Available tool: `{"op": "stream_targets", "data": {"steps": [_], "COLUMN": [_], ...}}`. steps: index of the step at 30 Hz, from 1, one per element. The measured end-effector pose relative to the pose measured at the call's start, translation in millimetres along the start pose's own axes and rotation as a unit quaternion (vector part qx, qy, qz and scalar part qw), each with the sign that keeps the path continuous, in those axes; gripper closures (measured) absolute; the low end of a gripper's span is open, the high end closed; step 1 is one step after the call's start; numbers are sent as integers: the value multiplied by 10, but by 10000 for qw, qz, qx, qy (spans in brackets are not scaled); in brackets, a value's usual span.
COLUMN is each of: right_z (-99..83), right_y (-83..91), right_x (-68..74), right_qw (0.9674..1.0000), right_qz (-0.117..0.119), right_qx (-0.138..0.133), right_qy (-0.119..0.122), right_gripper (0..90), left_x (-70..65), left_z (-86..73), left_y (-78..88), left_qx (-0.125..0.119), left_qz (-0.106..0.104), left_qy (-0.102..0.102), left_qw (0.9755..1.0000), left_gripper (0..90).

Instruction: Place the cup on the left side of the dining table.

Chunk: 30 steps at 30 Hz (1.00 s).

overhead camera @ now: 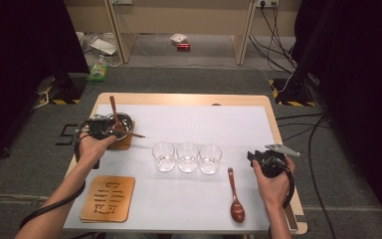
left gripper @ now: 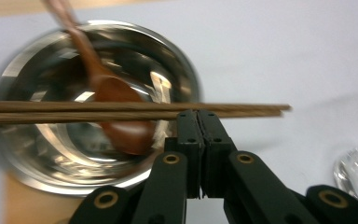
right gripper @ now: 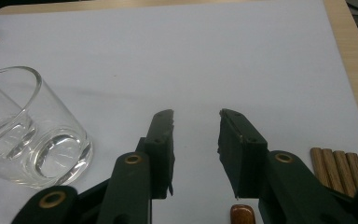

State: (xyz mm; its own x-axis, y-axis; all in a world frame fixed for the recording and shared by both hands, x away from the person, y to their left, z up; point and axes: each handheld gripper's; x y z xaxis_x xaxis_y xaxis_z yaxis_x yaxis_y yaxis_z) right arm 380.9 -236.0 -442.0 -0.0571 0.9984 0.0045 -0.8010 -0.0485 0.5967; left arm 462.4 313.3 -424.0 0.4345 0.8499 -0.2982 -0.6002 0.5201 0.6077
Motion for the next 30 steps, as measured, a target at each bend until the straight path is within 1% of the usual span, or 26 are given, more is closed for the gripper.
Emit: {"op": "stream_targets", "data": {"steps": [1, 3, 4, 5, 6, 7, 8, 10, 12, 13, 14, 15, 16, 17, 18, 19, 20, 21, 22, 23, 26, 27, 28, 29, 30], "right_z": [2, 3, 3, 0, 0, 0, 0, 0, 0, -1, -1, -3, -3, -3, -3, -3, -4, -4, -5, -4, -1, 0, -1, -1, -3], "right_y": [2, -2, -2, -8, -8, -7, -13, -15, -18, -25, -25, -21, -17, -17, -6, -6, -6, -6, -7, -7, -6, -6, -5, -5, -3], "right_x": [6, 12, 12, 21, 21, 23, 28, 26, 25, 24, 24, 23, 21, 21, 12, 12, 1, 1, 0, 1, 5, 9, 11, 11, 10], "right_qw": [10000, 10000, 10000, 10000, 10000, 10000, 10000, 10000, 10000, 10000, 10000, 10000, 10000, 10000, 10000, 10000, 10000, 10000, 10000, 10000, 10000, 10000, 10000, 10000, 10000], "right_qz": [5, 9, 9, 27, 27, 32, 38, 17, 14, 8, 8, 13, 23, 23, 8, 8, 32, 32, 38, 41, 25, 29, 28, 28, 28], "right_qx": [8, -8, -8, -2, -2, 15, 22, 26, 25, 28, 28, 38, 30, 30, 32, 32, 14, 14, 15, 14, 14, 19, 20, 20, 21], "right_qy": [-7, 29, 29, -4, -4, -6, 1, 22, 26, 13, 13, 7, 4, 4, -25, -25, -40, -40, -39, -39, -34, -35, -32, -32, -30], "right_gripper": [657, 657, 657, 657, 657, 657, 657, 657, 657, 657, 657, 657, 657, 657, 657, 657, 657, 657, 657, 657, 657, 657, 657, 657, 657], "left_x": [68, 212, 212, 362, 362, 436, 546, 594, 593, 551, 551, 469, 421, 421, 323, 323, 227, 227, 180, 90, -8, -28, -39, -39, -54], "left_z": [23, 77, 77, 126, 126, 149, 185, 206, 210, 206, 206, 182, 164, 164, 120, 120, 81, 81, 64, 35, 11, 7, 9, 9, 8], "left_y": [48, 147, 147, 214, 214, 243, 272, 273, 260, 203, 203, 134, 99, 99, 27, 27, -32, -32, -60, -113, -189, -216, -230, -230, -267], "left_qx": [-90, -176, -176, -295, -295, -315, -363, -383, -364, -308, -308, -210, -168, -168, -29, -29, 94, 94, 150, 249, 404, 417, 482, 482, 492], "left_qz": [116, 363, 363, 634, 634, 760, 987, 1063, 1067, 947, 947, 769, 675, 675, 533, 533, 412, 412, 369, 249, 158, 168, 161, 161, 186], "left_qy": [35, 57, 57, 108, 108, 122, 159, 133, 94, 94, 94, 67, 41, 41, -17, -17, -91, -91, -143, -217, -330, -341, -361, -361, -360], "left_qw": [9999, 9992, 9992, 9975, 9975, 9965, 9943, 9935, 9936, 9950, 9950, 9968, 9976, 9976, 9986, 9986, 9991, 9991, 9991, 9991, 9985, 9984, 9981, 9981, 9980], "left_gripper": [878, 877, 876, 875, 874, 874, 872, 869, 867, 866, 866, 865, 865, 865, 865, 866, 866, 866, 866, 866, 866, 866, 866, 866, 866]}}
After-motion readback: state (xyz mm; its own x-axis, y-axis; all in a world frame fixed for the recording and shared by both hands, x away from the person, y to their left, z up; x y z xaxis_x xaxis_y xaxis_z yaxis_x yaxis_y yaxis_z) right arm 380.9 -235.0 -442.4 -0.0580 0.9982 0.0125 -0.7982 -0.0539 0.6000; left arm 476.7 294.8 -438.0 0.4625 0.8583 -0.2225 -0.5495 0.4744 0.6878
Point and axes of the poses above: each handheld gripper's, and its own axes: y roughly backward along the jaws, z roughly out of its top, x roughly to its left, and after that the axes turned 14 degrees about -z, right-handed
